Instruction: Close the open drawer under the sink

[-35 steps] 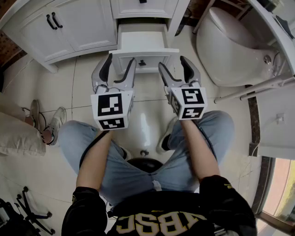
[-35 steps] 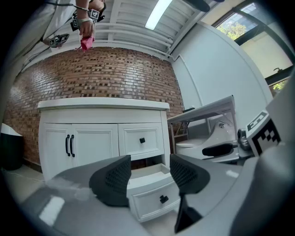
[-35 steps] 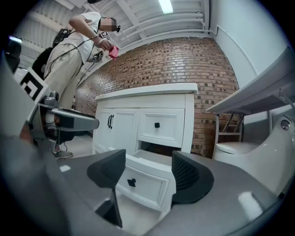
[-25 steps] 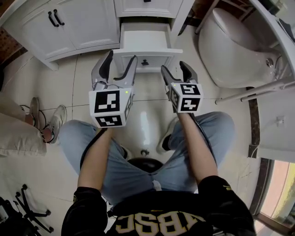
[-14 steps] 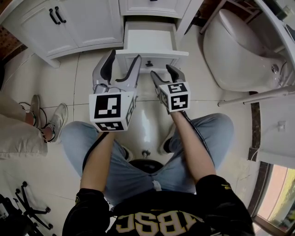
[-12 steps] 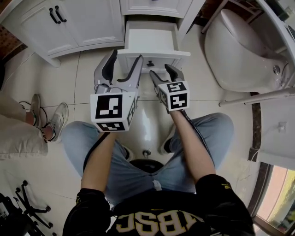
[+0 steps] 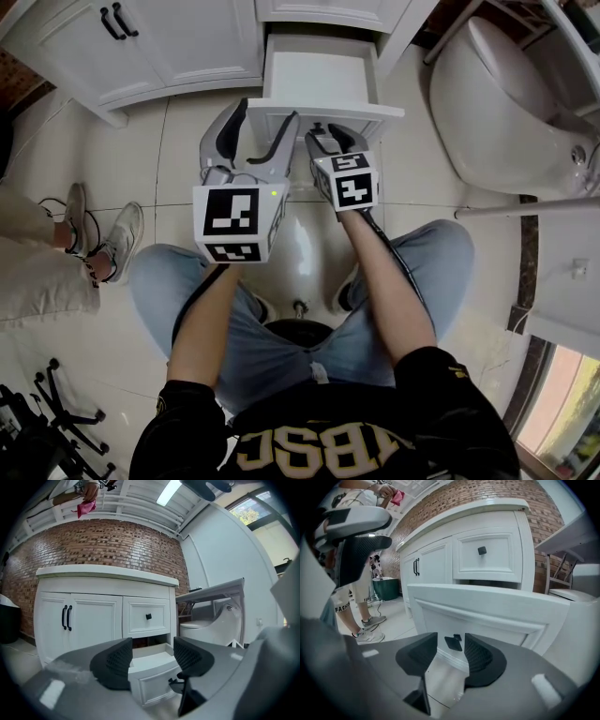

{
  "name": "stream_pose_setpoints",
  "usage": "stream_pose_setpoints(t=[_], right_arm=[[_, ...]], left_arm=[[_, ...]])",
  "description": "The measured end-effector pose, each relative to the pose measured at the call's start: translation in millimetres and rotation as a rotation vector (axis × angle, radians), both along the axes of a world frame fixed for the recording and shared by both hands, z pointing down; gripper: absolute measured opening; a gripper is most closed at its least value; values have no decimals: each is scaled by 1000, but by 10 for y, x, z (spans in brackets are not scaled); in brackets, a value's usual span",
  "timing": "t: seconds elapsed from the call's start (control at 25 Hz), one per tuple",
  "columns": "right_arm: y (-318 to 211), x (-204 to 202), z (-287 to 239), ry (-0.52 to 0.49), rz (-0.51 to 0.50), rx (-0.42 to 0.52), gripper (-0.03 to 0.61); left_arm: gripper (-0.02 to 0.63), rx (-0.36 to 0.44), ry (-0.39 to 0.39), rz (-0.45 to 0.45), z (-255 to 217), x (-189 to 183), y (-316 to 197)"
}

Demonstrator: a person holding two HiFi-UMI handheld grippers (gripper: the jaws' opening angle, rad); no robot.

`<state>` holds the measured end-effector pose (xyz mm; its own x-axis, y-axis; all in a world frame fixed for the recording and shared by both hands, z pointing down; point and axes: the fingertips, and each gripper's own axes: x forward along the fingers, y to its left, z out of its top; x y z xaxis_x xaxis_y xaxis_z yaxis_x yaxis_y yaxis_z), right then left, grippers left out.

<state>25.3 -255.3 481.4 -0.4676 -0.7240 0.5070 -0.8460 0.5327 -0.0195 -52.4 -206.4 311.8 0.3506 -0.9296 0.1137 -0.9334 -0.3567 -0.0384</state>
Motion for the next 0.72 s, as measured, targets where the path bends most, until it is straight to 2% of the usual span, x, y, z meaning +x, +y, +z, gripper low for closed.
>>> stream_pose_setpoints(t=[0.2,0.32,0.44,0.6,0.72], right_arm=[[-165,-25,200,-8,17,-60,140],[-326,-39,218,50,42,-30,135],[-538,-46,228,65,79,-8,135],[-887,-54,244,20,76,-121,135],[-1210,-63,252,7,61,-132,135]], left_arm=[[276,-22,-31,-8,136,-93,-170],[276,-28,-27,-17,169,-143,-298],[276,-28,-27,-20,195,-175,-438],[276,-44,-47,-7,307,-281,-648],[276,-66,-30,-27,374,-497,-828]])
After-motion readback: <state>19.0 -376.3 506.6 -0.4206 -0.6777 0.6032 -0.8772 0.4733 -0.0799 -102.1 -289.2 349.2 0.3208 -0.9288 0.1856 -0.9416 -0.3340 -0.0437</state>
